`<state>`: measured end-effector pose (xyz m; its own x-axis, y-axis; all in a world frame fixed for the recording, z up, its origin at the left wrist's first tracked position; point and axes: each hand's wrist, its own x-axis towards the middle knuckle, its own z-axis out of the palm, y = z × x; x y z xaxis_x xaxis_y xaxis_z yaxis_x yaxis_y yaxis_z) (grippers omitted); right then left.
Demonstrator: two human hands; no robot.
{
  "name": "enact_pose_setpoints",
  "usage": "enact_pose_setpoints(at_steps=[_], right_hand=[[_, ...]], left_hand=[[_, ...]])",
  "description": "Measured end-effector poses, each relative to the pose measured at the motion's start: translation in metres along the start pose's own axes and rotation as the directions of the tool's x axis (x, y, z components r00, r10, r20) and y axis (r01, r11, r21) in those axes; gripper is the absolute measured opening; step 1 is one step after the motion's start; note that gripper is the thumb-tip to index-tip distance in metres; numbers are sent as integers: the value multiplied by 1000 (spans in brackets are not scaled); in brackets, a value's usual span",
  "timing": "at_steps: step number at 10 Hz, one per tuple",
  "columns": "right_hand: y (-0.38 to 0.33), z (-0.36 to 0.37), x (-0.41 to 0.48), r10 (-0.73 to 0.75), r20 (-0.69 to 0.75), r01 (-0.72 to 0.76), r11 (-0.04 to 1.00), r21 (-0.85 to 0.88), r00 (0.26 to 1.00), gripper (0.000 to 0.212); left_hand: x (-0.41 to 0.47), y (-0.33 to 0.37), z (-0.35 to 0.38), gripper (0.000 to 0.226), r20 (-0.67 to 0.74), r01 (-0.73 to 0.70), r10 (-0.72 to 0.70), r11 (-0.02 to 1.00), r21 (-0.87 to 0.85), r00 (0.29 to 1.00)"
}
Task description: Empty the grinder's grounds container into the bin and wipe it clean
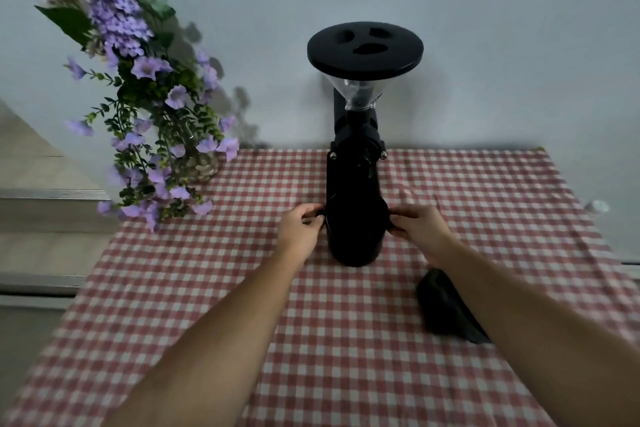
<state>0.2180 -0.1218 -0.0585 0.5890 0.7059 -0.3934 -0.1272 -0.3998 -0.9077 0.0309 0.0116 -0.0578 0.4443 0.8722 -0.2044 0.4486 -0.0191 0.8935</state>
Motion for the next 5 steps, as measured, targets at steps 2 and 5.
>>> enact_pose_setpoints(at_steps=[2, 5], right_hand=[[7, 0, -8, -30, -16, 29, 999, -26, 999, 18], [-3, 7, -35, -58, -247, 23, 990, -141, 967, 33]], left_hand=[[-10, -10, 0, 27, 22, -19, 19, 1000, 23, 1000], [-24, -7, -4, 37, 12, -157, 158, 963, 218, 987]])
